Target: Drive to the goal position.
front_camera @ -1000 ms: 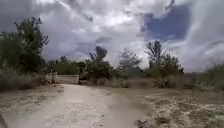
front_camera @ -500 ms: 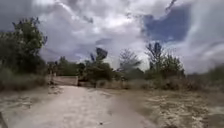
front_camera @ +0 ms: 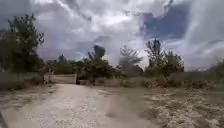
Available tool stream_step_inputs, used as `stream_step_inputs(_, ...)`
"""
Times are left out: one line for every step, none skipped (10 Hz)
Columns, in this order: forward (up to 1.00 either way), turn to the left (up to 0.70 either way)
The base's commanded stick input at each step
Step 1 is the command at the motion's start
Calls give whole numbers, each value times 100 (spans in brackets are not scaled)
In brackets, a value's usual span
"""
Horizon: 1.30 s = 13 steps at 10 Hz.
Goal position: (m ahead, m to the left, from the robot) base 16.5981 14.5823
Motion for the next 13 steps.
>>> stream_step_inputs(50, 0)
stream_step_inputs(50, 0)
stream_step_inputs(50, 0)
stream_step_inputs(50, 0)
stream_step_inputs(50, 0)
stream_step_inputs(50, 0)
stream_step_inputs(50, 0)
stream_step_inputs(50, 0)
stream_step_inputs(50, 0)
stream_step_inputs(50, 0)
stream_step_inputs(50, 0)
stream_step_inputs(61, 0)
stream_step_inputs(85, 0)
